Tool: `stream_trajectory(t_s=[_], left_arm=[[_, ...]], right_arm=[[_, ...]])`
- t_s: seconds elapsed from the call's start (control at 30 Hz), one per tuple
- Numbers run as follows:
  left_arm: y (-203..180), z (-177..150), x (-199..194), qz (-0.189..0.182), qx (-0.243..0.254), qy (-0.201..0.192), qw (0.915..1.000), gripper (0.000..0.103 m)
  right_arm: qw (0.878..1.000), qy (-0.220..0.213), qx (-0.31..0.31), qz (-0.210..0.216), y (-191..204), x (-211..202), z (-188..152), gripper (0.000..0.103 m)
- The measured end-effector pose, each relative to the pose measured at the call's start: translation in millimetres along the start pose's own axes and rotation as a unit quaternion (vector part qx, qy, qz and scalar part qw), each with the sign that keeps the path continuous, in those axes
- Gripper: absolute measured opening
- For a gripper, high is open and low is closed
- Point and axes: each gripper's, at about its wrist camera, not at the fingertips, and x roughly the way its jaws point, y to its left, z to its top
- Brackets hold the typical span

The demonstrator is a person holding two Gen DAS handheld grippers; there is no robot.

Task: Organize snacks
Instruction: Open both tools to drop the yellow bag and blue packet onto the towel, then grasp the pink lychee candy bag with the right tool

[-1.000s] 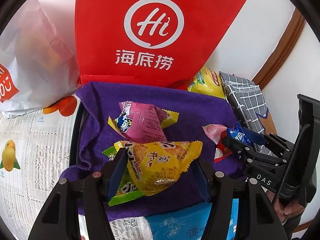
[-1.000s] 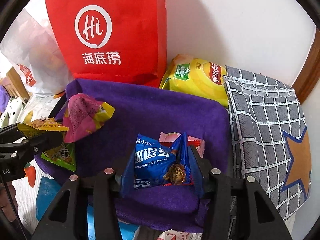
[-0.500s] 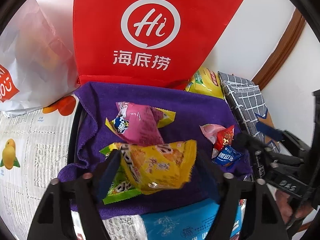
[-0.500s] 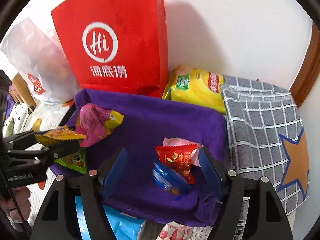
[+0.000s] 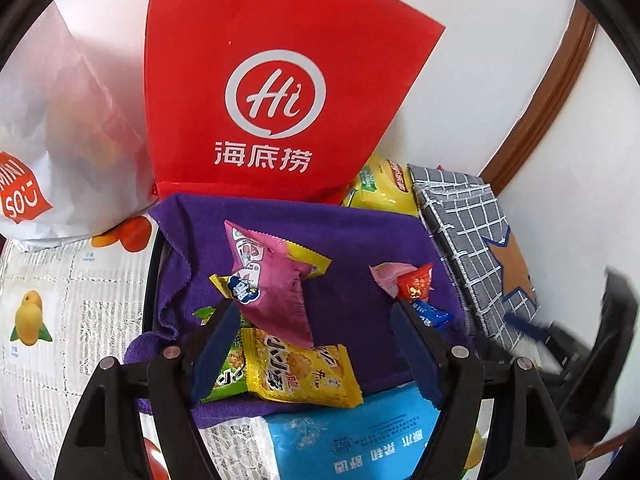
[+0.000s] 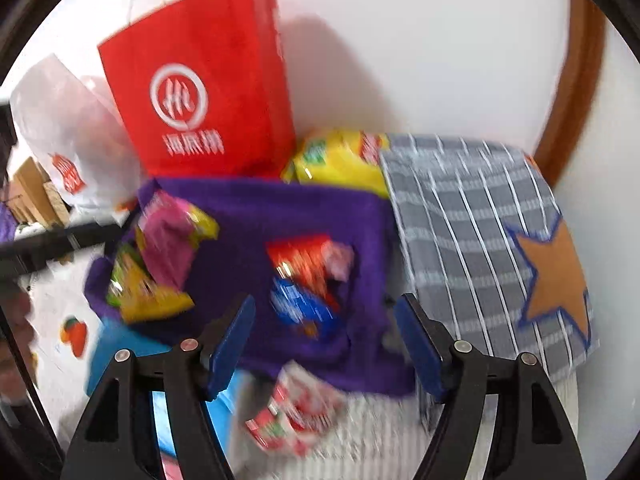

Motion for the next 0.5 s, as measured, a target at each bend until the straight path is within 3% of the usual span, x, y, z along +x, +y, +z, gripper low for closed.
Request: stream_trajectory(t_s=[0.2, 0.4, 0.5], left_arm=[[-7, 0, -13, -0.009, 0.007, -0.007, 0.9999, 0.076], [-15, 0, -28, -0.017, 0.017, -0.017, 0.9996, 0.076], [-17, 0, -34, -0.021, 0.022, -0.021, 0.9993, 0.076]], right_arm=[[0.996, 0.042, 0.053, 0.062, -8, 9, -43, 0.067], [0.995, 0.062, 0.066, 0.05, -5, 30, -47, 0.067], [0.992, 0.088, 0.076, 0.056, -8, 41, -54, 0.051]])
